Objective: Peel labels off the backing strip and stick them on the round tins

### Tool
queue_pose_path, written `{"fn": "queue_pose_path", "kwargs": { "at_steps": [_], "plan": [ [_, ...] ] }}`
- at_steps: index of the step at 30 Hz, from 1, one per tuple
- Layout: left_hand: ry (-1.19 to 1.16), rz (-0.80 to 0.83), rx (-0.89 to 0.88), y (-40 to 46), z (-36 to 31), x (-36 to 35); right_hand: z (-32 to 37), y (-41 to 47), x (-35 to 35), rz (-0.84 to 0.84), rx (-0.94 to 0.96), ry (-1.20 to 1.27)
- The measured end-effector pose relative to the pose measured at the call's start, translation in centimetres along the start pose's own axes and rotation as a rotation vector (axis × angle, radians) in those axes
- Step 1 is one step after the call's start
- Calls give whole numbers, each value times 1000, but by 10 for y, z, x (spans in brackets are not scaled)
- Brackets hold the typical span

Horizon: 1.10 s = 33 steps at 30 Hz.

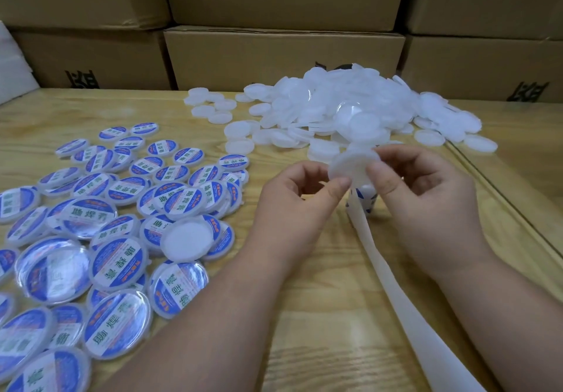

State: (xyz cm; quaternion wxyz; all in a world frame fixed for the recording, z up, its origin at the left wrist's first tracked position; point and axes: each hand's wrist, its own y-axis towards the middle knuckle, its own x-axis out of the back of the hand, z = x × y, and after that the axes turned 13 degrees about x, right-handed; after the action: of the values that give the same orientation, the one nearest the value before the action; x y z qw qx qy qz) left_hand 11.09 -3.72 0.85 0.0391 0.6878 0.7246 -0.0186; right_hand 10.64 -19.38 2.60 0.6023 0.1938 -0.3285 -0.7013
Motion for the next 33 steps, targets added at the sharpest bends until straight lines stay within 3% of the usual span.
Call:
{"fn": "queue_pose_path", "kwargs": {
  "at_steps": [5, 12, 20, 28, 33],
  "plan": [
    [-99, -83, 67, 4, 0, 5, 0, -9, 16, -11, -22, -119],
    [-50, 103, 110, 1, -2, 0, -8, -13, 13, 116, -322, -183],
    [-115, 49, 141, 2, -1, -2, -16, -5, 21, -101, -291, -276],
    [-115, 30, 191, 1, -3, -4, -13, -12, 8, 218, -265, -147],
    [-78, 62, 166, 1, -1, -7, -14, -7, 7, 180, -316, -135]
  ]
}}
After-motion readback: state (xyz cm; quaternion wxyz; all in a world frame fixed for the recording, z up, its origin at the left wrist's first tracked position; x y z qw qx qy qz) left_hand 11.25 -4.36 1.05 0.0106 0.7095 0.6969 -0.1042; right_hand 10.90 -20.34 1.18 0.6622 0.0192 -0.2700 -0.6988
